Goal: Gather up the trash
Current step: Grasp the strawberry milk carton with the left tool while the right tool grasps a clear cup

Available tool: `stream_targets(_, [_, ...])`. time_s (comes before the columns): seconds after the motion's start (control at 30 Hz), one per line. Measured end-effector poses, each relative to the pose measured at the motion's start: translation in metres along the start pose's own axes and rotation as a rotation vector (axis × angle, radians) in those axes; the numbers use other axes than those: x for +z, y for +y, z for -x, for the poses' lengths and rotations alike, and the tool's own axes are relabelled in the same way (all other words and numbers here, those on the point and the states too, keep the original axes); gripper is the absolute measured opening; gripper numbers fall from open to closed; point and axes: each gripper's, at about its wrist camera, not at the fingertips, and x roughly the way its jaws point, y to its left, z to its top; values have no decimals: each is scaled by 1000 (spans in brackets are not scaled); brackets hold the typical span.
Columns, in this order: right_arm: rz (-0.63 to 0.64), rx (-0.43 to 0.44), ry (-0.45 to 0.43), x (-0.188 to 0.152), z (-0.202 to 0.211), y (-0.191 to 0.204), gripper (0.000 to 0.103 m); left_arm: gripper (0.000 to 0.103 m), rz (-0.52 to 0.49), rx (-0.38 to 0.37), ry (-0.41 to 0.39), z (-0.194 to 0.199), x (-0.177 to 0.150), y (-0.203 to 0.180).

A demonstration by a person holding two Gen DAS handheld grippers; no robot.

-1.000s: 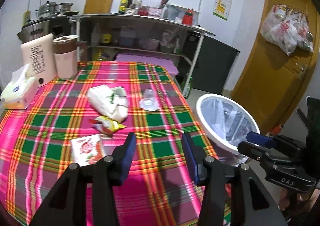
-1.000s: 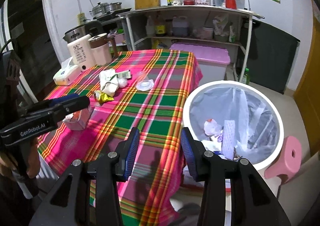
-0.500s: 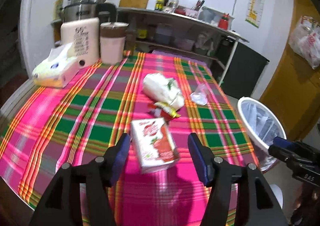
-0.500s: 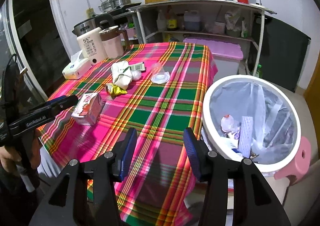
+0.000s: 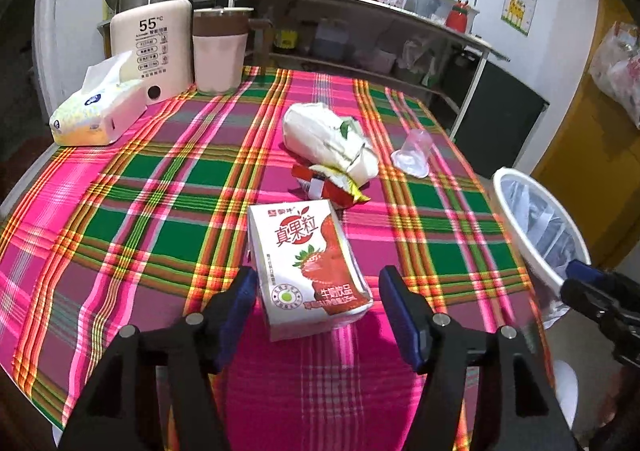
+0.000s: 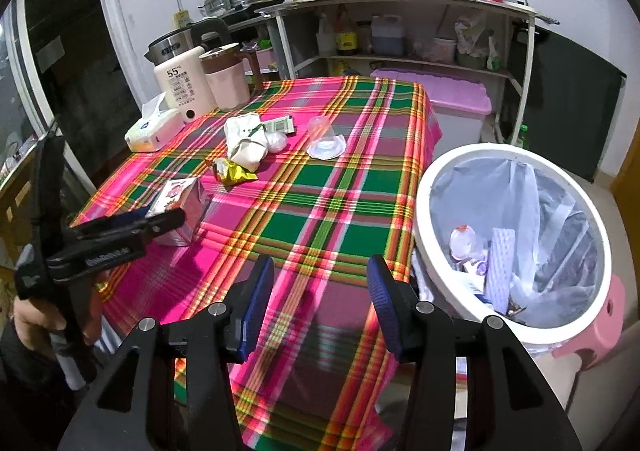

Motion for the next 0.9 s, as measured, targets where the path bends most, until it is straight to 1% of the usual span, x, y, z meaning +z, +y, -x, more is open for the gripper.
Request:
stream_targets(0.1, [11,28,-5,1,-2,4,50,62,1,11,19,-6,-3,2])
stream_targets(0.23, [32,50,7,2,-9,11,50,60,0,9,5,-4,-4,5])
stream_targets(0.47, [37,52,44,12,-27,19,50,59,20,10,-19,4,-3,18])
stream_targets(0.63, [65,62,51,21,-43,29,50,59,47,15,-27,5,-1,32])
stream_targets(0.9, [14,27,57,52,-78,20,50,59,55,-3,-22,3,-3,39])
